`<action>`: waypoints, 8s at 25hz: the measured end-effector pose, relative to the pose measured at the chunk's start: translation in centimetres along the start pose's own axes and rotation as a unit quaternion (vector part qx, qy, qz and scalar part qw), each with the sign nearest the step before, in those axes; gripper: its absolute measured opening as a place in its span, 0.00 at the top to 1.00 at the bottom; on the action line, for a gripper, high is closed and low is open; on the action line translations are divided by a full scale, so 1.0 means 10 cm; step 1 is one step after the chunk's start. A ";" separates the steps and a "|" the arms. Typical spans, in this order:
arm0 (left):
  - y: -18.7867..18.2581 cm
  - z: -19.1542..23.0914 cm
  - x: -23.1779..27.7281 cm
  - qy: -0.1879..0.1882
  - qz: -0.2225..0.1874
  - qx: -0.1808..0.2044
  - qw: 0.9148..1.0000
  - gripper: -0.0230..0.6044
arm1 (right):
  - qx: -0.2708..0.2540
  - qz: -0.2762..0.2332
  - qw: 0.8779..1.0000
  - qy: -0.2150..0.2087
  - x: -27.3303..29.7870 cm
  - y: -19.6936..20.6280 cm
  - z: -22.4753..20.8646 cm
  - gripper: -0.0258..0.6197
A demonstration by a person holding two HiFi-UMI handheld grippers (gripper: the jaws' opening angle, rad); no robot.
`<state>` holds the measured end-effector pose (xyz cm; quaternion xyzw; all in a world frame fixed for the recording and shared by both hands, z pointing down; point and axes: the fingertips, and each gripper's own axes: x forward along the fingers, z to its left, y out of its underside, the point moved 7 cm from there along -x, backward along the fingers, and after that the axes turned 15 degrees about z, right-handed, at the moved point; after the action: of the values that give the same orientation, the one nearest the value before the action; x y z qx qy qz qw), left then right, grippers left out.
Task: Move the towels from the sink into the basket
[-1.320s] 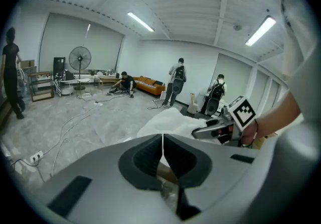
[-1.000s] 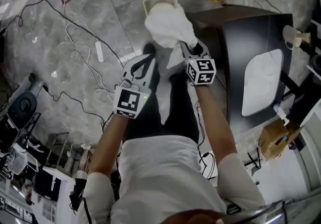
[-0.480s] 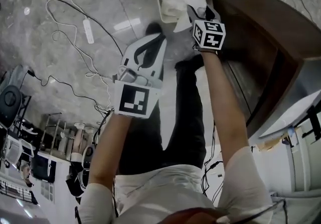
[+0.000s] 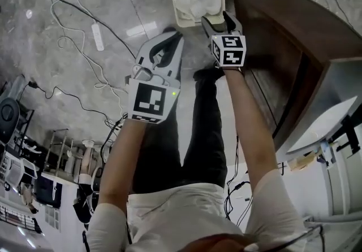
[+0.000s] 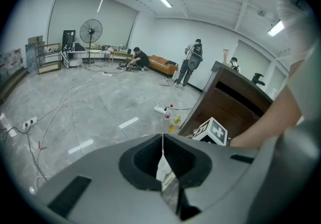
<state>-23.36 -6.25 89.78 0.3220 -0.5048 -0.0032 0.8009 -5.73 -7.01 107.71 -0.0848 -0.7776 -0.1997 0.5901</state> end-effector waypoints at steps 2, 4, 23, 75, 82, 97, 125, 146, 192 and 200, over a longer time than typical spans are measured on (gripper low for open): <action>-0.08 -0.06 -0.05 0.000 -0.003 0.005 1.000 0.95 | -0.005 -0.008 1.000 0.000 -0.16 -0.04 0.00 0.51; -0.17 -0.14 -0.13 0.003 -0.006 0.008 1.000 0.95 | -0.003 -0.018 1.000 -0.001 -0.36 -0.07 0.01 0.53; -1.27 -1.93 -1.86 0.065 -0.051 0.054 0.995 0.95 | -0.001 -0.151 0.988 0.024 -4.00 0.03 0.27 0.80; -2.83 -4.94 -3.86 0.213 -0.140 0.234 0.938 0.95 | 0.173 -0.407 0.861 0.251 -8.80 2.74 -0.19 0.96; -2.76 -4.91 -3.86 0.213 -0.131 0.233 0.940 0.95 | 0.172 -0.403 0.865 0.245 -8.74 2.72 -0.14 0.96; -2.62 -5.10 -3.27 0.208 -0.069 0.217 0.951 0.95 | 0.190 -0.313 0.909 0.201 -8.01 2.74 -0.85 0.79; -1.73 -4.88 -1.48 0.198 0.054 0.167 0.964 0.95 | 0.355 -0.050 0.915 0.184 -4.83 3.63 -3.34 0.06; -1.29 -4.67 -1.15 0.181 0.081 0.140 0.970 0.95 | 0.311 0.012 0.928 0.205 -4.09 3.44 -3.43 0.41; -2.39 -4.53 -4.01 0.180 -0.116 0.198 0.957 0.95 | 0.225 -0.358 0.885 0.194 -8.44 2.62 -0.45 0.70; -2.55 -4.58 -4.26 0.180 -0.150 0.202 0.951 0.95 | 0.193 -0.419 0.866 0.191 -8.92 2.45 -0.05 0.70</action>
<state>1.08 11.11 29.21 0.5439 -0.2884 0.0366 0.7872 29.47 24.24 28.05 0.4045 -0.6347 -0.2869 0.5926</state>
